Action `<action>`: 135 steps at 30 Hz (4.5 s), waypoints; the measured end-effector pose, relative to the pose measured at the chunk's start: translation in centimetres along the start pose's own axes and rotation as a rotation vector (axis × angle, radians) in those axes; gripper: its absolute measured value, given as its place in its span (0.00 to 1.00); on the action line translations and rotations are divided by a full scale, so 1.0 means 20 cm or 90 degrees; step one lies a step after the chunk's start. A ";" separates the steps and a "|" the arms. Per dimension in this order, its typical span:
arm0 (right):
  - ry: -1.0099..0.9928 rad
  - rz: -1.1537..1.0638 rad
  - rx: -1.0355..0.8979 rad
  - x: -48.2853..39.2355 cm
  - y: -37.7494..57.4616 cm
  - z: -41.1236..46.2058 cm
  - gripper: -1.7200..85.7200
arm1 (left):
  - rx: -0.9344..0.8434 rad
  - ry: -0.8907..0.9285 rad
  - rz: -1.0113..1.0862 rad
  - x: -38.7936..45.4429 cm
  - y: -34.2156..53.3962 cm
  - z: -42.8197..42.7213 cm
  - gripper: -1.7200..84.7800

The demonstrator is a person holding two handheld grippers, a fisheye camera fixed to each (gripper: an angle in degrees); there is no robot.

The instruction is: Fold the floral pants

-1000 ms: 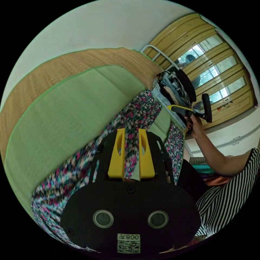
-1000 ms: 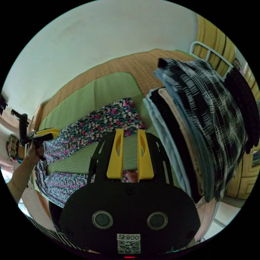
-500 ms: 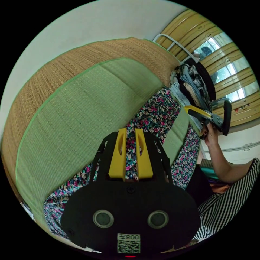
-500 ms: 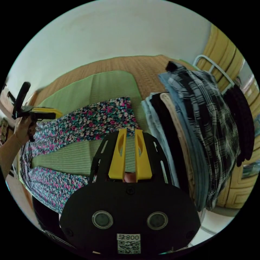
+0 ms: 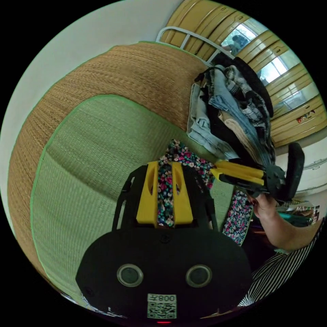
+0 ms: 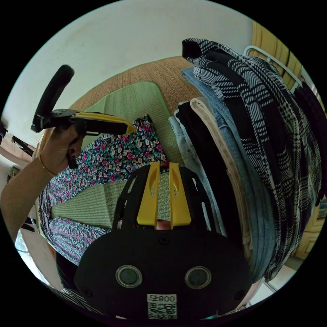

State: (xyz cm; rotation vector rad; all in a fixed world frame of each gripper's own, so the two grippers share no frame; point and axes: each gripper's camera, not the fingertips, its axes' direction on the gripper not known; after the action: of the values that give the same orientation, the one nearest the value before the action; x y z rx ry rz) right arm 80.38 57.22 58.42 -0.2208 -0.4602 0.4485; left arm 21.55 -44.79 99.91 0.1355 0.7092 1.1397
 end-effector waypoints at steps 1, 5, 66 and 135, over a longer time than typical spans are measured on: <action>-0.020 -0.011 -0.005 0.00 0.01 -0.03 0.05 | -0.003 0.016 0.006 -0.01 0.01 0.06 0.06; -0.135 -0.020 0.045 0.04 0.06 -0.28 0.03 | 0.079 0.041 0.054 -0.02 0.15 -0.02 0.03; -0.025 -0.008 -0.129 0.28 0.77 -0.60 0.04 | -0.103 0.069 0.095 0.47 1.28 0.61 0.04; -0.058 -0.215 -0.005 -0.32 -0.30 -0.60 0.02 | 0.184 -0.146 -0.435 0.01 1.79 -2.38 0.02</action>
State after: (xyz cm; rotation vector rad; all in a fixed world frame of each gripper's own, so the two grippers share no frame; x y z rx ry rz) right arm 83.18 47.78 47.38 -0.1270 -0.5773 0.1264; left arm -33.93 -40.87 78.77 0.2410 0.6392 0.3586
